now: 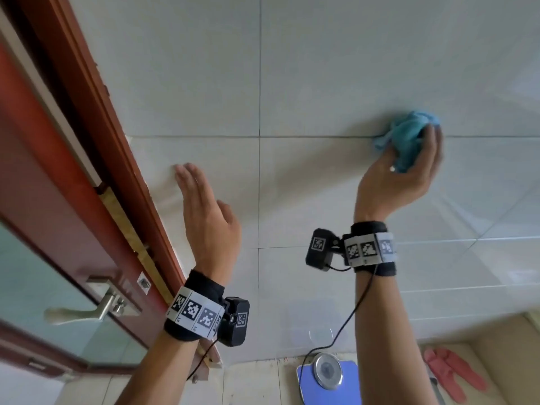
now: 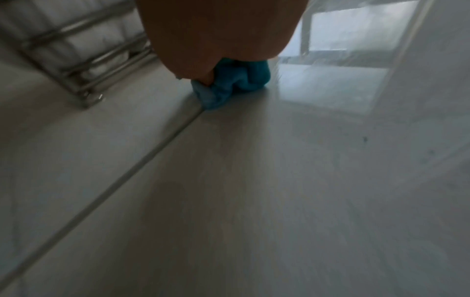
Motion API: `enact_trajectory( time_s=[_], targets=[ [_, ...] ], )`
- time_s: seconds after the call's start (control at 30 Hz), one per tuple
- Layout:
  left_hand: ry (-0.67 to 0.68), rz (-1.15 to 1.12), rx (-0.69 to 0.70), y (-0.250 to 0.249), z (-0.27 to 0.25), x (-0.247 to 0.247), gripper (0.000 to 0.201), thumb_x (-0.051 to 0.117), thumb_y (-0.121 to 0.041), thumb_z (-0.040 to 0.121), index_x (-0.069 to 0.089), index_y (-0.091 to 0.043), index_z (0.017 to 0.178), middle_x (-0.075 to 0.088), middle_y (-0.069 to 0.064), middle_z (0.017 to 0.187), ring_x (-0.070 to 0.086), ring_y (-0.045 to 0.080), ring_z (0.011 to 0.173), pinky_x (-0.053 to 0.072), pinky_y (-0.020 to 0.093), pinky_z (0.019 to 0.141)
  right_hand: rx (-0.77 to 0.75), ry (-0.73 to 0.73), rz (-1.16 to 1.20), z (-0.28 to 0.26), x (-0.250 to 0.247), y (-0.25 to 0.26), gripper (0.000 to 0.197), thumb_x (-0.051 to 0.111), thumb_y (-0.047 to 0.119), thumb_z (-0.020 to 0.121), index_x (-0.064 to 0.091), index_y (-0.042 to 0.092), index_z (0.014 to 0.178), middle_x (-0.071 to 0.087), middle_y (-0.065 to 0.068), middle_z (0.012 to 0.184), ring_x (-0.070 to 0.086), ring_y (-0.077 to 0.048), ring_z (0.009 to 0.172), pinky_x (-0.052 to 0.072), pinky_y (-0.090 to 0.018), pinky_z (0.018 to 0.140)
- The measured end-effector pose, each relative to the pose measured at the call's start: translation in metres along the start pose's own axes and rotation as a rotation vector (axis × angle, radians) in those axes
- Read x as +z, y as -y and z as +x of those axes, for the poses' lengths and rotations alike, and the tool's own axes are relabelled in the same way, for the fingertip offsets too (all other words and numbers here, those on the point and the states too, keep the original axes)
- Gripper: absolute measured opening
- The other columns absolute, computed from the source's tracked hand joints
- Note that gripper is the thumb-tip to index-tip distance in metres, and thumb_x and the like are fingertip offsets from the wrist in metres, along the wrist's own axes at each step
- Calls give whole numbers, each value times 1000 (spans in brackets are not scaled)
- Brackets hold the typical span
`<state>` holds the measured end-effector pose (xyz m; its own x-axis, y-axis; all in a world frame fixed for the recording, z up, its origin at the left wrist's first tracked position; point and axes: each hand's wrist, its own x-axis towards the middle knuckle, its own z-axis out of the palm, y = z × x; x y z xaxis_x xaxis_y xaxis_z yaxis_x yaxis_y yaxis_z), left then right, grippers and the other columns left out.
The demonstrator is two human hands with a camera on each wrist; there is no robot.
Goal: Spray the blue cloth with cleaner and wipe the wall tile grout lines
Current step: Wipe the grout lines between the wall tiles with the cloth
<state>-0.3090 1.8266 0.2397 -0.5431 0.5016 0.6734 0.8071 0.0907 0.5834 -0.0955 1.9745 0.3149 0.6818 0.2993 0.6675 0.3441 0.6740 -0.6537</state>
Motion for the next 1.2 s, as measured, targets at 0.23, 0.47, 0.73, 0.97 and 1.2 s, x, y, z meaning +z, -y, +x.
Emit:
enact_trajectory(
  time_s=[0.23,0.47,0.73,0.97,1.2],
  targets=[
    [-14,13,152,5,-12,2,75,49,13,92,27,-4,162,25,16,169,22,26,159,40,48,120,-399,469,74,-48,-6,36,43,68,-12,85,71,-1,126,61,-20,141,60,-37,126,53,-49,102],
    [-46,-57,270,5,-15,-19,41,68,6,94,70,-7,133,76,8,119,73,22,101,60,37,86,-284,324,32,-38,25,65,54,65,-11,80,70,7,131,61,-17,144,60,-32,128,51,-43,105],
    [-112,147,-12,36,15,-64,63,84,-23,83,58,-12,139,58,11,117,58,32,108,52,52,89,-713,745,166,-100,32,90,33,61,-6,98,74,6,126,64,-14,141,60,-34,129,54,-46,102],
    [-117,385,61,64,7,-58,90,71,-26,94,19,-4,164,8,19,172,-16,17,158,-14,26,124,-715,596,177,-133,54,101,33,63,-9,98,75,6,124,66,-15,138,61,-34,129,54,-47,102],
    [-147,241,176,108,6,-44,73,56,4,94,23,7,159,16,23,169,10,29,160,14,43,130,-956,1041,126,-246,-24,-11,34,53,4,106,72,14,132,62,-7,145,61,-29,133,50,-46,110]
  ],
)
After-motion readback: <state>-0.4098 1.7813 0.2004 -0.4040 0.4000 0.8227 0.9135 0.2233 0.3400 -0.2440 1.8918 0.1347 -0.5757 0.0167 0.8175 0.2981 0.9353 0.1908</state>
